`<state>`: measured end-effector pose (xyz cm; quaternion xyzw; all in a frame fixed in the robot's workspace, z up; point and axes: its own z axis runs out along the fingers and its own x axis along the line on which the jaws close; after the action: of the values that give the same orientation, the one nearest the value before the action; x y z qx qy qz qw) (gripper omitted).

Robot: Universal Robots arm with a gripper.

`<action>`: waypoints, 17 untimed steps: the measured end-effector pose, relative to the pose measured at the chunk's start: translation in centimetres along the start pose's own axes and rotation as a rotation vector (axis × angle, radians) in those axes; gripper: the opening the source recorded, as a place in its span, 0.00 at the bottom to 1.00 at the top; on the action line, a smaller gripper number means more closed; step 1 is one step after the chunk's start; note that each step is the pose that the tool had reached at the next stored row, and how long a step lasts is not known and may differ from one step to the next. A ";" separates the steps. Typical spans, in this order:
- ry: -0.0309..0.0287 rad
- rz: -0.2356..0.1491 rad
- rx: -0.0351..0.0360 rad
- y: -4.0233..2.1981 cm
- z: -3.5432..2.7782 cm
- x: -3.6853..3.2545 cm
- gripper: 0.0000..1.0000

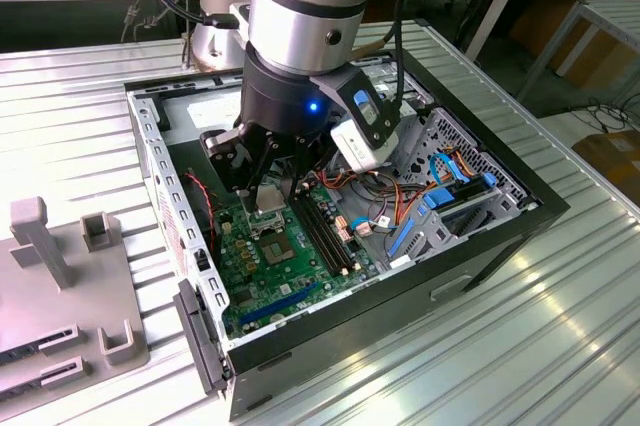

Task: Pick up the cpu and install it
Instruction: 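Place the cpu into insertion slot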

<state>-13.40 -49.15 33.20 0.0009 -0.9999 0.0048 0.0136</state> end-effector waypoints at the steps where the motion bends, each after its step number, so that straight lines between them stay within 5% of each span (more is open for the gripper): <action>1: 0.0000 0.000 0.0000 0.00 0.00 0.00 0.47; 17: -0.0001 0.000 0.0008 -0.01 0.14 -0.01 0.47</action>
<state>-13.39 -49.17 33.06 0.0009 -0.9999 0.0052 0.0135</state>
